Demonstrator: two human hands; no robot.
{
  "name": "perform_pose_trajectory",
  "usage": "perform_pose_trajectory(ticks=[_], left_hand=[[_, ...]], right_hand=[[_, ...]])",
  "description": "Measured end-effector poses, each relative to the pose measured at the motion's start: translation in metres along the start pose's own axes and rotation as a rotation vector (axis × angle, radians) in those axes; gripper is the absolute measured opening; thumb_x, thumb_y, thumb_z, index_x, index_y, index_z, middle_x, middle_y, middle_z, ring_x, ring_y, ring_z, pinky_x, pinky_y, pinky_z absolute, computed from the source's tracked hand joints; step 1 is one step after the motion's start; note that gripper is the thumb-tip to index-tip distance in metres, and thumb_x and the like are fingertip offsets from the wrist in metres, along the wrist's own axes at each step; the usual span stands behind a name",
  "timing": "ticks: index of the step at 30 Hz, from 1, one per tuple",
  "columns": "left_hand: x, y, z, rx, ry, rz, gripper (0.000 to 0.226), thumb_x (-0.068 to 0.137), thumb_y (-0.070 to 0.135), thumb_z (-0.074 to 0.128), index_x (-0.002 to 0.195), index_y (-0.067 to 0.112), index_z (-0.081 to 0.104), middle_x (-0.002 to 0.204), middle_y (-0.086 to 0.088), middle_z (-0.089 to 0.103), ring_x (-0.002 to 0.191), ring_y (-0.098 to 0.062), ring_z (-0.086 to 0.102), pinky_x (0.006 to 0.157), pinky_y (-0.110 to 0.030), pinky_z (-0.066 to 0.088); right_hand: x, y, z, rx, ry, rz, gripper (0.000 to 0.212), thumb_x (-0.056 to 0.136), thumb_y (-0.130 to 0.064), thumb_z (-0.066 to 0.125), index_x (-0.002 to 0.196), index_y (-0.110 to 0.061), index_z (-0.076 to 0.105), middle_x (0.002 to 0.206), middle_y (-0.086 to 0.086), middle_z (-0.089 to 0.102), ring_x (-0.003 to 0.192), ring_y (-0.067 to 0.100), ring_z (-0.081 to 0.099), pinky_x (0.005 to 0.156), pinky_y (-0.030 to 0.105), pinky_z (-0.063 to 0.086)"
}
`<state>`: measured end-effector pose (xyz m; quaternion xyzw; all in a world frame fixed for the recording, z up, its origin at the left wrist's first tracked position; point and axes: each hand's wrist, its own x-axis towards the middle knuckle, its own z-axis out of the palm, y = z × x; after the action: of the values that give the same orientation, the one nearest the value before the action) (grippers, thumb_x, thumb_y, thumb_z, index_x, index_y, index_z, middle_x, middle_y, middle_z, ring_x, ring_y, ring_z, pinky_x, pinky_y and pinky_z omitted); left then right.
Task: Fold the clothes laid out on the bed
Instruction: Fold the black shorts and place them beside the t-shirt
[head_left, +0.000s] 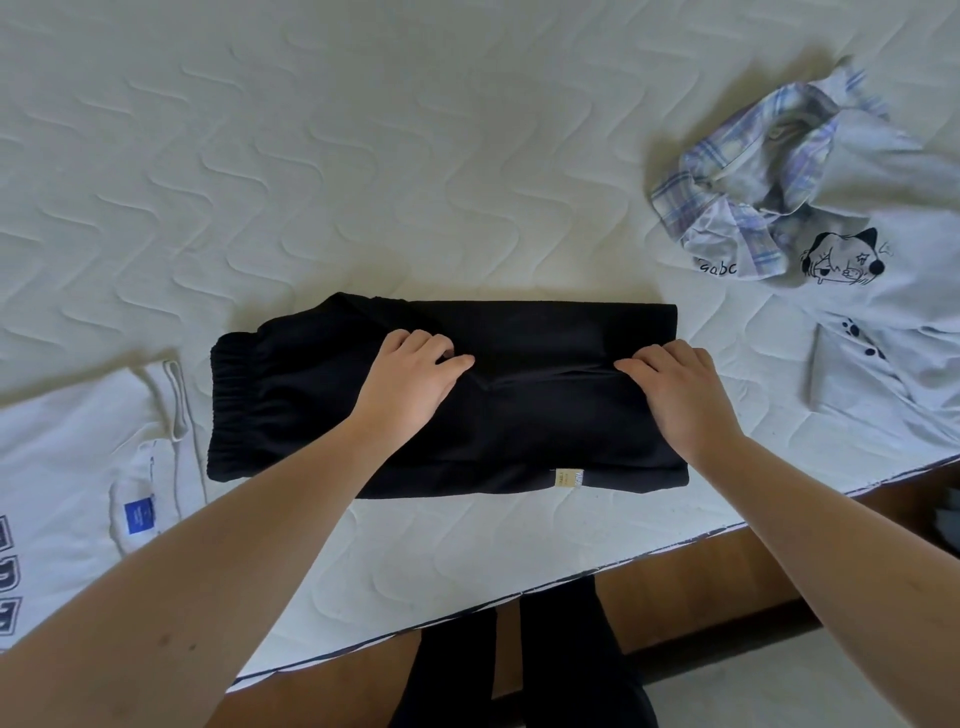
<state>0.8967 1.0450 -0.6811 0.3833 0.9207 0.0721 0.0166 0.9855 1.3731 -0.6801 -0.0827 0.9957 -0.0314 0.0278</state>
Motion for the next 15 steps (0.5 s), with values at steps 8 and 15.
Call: perform_pose_trajectory(ticks=[8, 15], left_hand=[[-0.003, 0.003, 0.006, 0.062, -0.138, -0.069, 0.030, 0.088, 0.013, 0.064, 0.117, 0.016, 0.070, 0.111, -0.008, 0.064, 0.104, -0.030, 0.060, 0.097, -0.046, 0.043], [0.040, 0.048, 0.017, -0.017, 0.016, -0.223, 0.036, 0.099, 0.031, 0.043, 0.129, 0.014, 0.054, 0.130, -0.010, 0.055, 0.122, -0.029, 0.051, 0.104, -0.043, 0.039]], right_hand=[[-0.001, 0.001, 0.001, 0.166, -0.106, 0.083, 0.032, 0.085, -0.004, 0.064, 0.115, -0.013, 0.070, 0.108, 0.007, 0.068, 0.094, 0.033, 0.060, 0.083, 0.043, 0.045], [0.024, 0.014, 0.004, 0.818, -0.007, 1.078, 0.047, 0.092, -0.049, 0.054, 0.127, -0.016, 0.052, 0.122, 0.005, 0.056, 0.097, 0.020, 0.055, 0.084, 0.033, 0.043]])
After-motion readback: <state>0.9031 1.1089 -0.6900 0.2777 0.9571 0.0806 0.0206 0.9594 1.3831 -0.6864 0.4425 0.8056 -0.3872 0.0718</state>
